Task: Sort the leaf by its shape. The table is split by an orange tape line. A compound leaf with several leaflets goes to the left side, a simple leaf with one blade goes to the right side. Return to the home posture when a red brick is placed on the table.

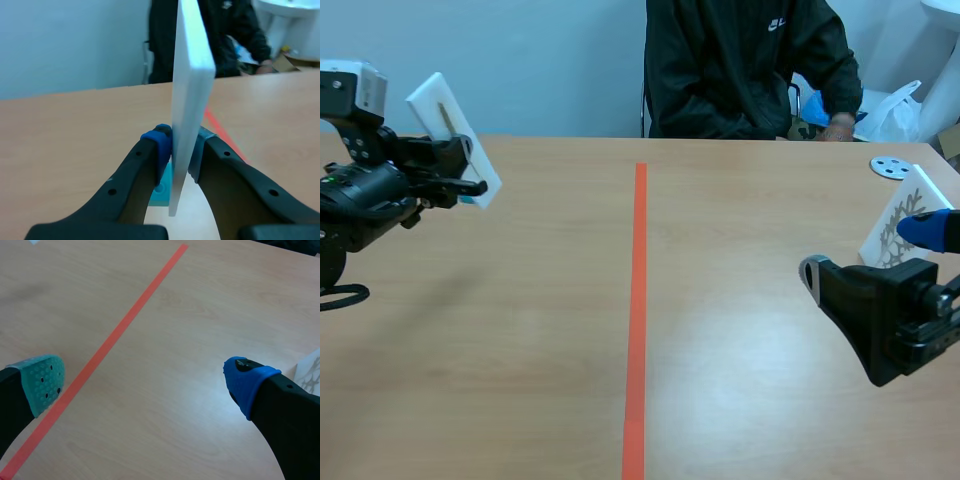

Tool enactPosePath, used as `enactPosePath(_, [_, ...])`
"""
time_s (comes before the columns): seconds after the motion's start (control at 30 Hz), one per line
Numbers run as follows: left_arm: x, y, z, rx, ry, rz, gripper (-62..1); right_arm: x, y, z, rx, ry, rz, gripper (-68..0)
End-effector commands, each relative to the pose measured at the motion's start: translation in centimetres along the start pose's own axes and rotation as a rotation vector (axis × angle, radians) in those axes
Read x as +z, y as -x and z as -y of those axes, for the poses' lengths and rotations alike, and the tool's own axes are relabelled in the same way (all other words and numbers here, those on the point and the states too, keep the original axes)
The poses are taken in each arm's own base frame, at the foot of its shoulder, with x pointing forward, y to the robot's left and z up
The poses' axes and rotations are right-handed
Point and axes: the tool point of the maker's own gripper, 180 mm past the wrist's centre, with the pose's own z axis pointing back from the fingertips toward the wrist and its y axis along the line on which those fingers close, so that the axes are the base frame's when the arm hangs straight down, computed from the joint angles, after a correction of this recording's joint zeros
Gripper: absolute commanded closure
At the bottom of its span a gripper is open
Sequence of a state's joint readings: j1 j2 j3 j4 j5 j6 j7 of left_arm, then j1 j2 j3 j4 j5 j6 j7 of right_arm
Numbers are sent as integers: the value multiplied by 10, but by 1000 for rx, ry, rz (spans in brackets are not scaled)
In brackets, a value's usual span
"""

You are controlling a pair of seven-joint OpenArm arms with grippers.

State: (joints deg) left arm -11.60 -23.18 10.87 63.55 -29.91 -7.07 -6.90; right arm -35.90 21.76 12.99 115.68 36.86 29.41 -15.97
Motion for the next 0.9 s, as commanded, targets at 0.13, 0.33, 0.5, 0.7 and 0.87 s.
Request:
enactPosePath(0.13, [5, 13, -38, -21, -122, -25, -70, 0, -7, 2, 12, -2, 20, -679])
enactPosePath(0.33, [9, 32, -67, -24, -204, -41, -70, 0, -6, 2, 12, -2, 20, -679])
enactPosePath(0.5, [9, 40, -87, -24, -253, -43, -70, 0, -6, 2, 12, -2, 20, -679])
enactPosePath(0.7, [11, 48, -106, -26, -303, -54, -69, 0, -7, 2, 12, -3, 20, -679])
enactPosePath(0.87, [16, 58, -116, -25, -330, -76, -70, 0, -7, 2, 12, -3, 20, -679])
